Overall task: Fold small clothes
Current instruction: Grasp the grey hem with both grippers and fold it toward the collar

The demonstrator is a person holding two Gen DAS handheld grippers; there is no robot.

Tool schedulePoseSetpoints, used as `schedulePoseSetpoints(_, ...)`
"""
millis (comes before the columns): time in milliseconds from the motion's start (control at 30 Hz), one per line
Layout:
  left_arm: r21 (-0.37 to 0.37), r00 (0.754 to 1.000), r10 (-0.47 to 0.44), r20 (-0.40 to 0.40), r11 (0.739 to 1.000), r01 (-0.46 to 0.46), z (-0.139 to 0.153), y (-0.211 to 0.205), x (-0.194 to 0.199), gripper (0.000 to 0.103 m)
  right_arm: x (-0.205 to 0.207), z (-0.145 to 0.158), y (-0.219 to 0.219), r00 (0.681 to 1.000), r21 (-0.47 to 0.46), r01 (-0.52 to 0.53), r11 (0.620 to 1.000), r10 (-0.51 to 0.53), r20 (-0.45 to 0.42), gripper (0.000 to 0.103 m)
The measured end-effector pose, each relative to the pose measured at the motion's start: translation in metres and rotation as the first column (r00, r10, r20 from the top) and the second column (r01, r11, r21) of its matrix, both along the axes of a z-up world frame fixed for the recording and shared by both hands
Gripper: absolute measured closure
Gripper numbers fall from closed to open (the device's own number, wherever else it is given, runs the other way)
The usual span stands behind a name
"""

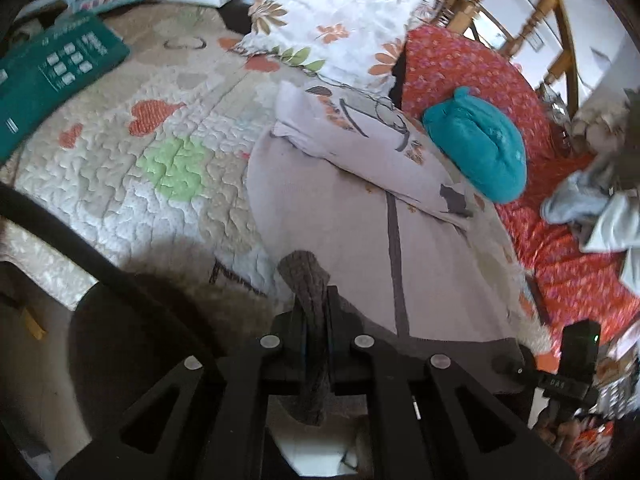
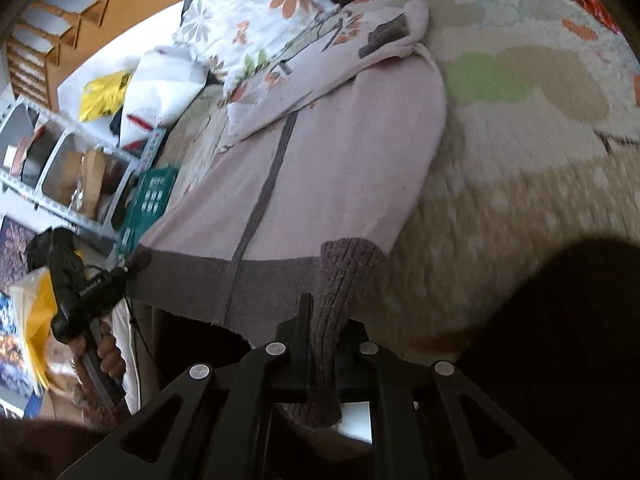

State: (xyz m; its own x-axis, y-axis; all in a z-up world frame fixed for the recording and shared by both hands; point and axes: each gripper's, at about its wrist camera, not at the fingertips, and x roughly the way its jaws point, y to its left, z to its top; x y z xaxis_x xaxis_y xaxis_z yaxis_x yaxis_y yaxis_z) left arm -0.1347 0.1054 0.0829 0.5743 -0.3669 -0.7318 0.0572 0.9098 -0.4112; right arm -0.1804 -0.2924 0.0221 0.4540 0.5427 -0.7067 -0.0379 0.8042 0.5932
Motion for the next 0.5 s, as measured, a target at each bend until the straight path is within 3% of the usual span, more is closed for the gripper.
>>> schedulePoseSetpoints(100, 0.03, 1.0, 0.003, -0.015, 1.0, -0.003, -0.007, -0.001, 0.002, 0.097, 0.0, -0.003, -0.002, 1.0, -0.012, 0.001, 1.0, -0.001, -0.011, 0.095)
schedulePoseSetpoints(233, -0.011, 0.999, 0.044, -0.026, 0.999, -0.044, -0.003, 0.011, 0.031, 0.097, 0.022, 0.015, -0.005, 0.999, -0.016, 0.001, 1.0, -0.001, 0.034, 0.095)
schedulePoseSetpoints(500, -0.012, 0.995, 0.09, 0.038, 0.996, -0.089, 0.021, 0.0, 0.15, 0.096, 0.129, 0.083, -0.006, 0.975, -0.045, 0.08, 0.996, -0.068, 0.211, 0.095)
